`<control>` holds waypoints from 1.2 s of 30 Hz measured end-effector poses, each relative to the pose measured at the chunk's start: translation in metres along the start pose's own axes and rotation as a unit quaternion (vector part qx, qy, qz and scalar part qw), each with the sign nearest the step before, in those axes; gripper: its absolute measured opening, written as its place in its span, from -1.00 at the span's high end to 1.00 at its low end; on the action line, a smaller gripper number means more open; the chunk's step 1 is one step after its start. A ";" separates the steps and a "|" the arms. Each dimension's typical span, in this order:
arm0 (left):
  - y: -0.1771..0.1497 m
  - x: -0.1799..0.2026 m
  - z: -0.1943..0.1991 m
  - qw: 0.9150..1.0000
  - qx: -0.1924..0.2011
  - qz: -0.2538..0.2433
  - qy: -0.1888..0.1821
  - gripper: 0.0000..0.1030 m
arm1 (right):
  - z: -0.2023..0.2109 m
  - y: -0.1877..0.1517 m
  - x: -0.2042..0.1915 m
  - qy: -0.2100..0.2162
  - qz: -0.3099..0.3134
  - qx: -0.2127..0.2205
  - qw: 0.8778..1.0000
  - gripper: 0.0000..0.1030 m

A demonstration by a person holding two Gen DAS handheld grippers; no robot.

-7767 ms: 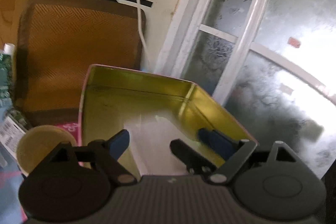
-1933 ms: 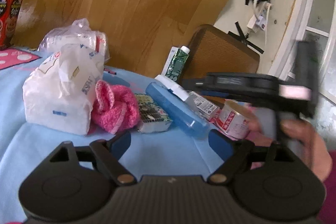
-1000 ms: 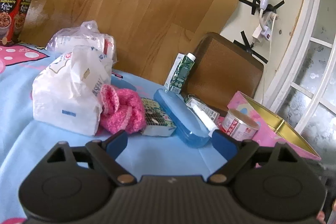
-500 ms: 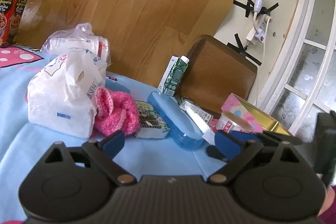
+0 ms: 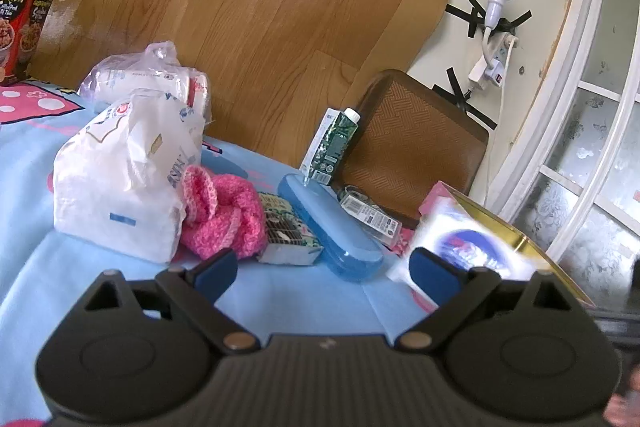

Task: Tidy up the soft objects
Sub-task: 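Grasp the white wet-wipe pack with the right gripper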

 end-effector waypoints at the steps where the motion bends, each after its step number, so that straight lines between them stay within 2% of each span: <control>1: 0.000 0.000 0.000 1.000 0.000 0.002 0.000 -0.88 | 0.015 -0.005 0.004 0.062 -0.042 0.002 0.997 0.71; 3: 0.000 -0.001 -0.001 1.000 -0.002 0.005 -0.001 -0.88 | 0.036 -0.020 0.012 0.153 -0.094 -0.005 0.984 0.66; 4: 0.000 -0.002 -0.001 1.000 -0.005 0.006 -0.001 -0.88 | 0.042 -0.028 0.014 0.172 -0.105 -0.008 0.980 0.60; 5: 0.000 -0.002 -0.002 1.000 -0.007 0.007 0.000 -0.88 | 0.047 -0.037 0.018 0.168 -0.108 -0.010 0.980 0.54; 6: 0.000 -0.002 -0.002 1.000 -0.008 0.007 0.001 -0.88 | 0.049 -0.043 0.021 0.135 -0.098 -0.009 0.986 0.35; 7: 0.000 -0.003 -0.002 1.000 -0.008 0.007 0.002 -0.88 | 0.049 -0.049 0.026 0.078 -0.084 -0.011 0.993 0.20; 8: 0.000 -0.003 -0.002 1.000 -0.008 0.007 0.003 -0.88 | 0.048 -0.053 0.031 0.015 -0.075 -0.008 0.997 -0.04; 9: 0.000 -0.003 -0.002 1.000 -0.008 0.007 0.005 -0.88 | 0.048 -0.057 0.039 -0.032 -0.075 -0.002 0.997 -0.09; 10: -0.001 -0.003 -0.002 1.000 -0.008 0.007 0.007 -0.88 | 0.047 -0.060 0.047 -0.056 -0.084 0.004 0.995 -0.09; 11: -0.001 -0.003 -0.002 1.000 -0.009 0.007 0.007 -0.88 | 0.048 -0.062 0.056 -0.058 -0.107 0.009 0.993 -0.10; 13: -0.001 -0.003 -0.003 1.000 -0.010 0.007 0.008 -0.88 | 0.049 -0.065 0.073 -0.025 -0.164 0.015 0.986 -0.09; 15: -0.001 -0.003 -0.003 1.000 -0.012 0.007 0.009 -0.88 | 0.048 -0.067 0.079 -0.020 -0.180 0.023 0.983 -0.09; 23: -0.001 -0.001 -0.007 1.000 -0.020 0.002 0.008 -0.88 | 0.042 -0.062 0.067 -0.032 -0.143 0.021 0.989 -0.17; 31: -0.002 -0.001 -0.008 1.000 -0.024 -0.001 0.004 -0.88 | 0.040 -0.061 0.067 -0.027 -0.141 0.020 0.989 -0.17; 36: -0.002 -0.001 -0.008 1.000 -0.025 0.000 0.003 -0.88 | 0.044 -0.062 0.058 -0.040 -0.124 0.029 0.991 -0.17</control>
Point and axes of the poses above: each gripper's, at about its wrist camera, not at the fingertips, and z roughly against the way its jaws point, x to its right, y to its top, the point moved 5 cm from there along -z, roughly the way its jaws point, and after that the axes turned 8 degrees about -x, right-handed, at the moved point
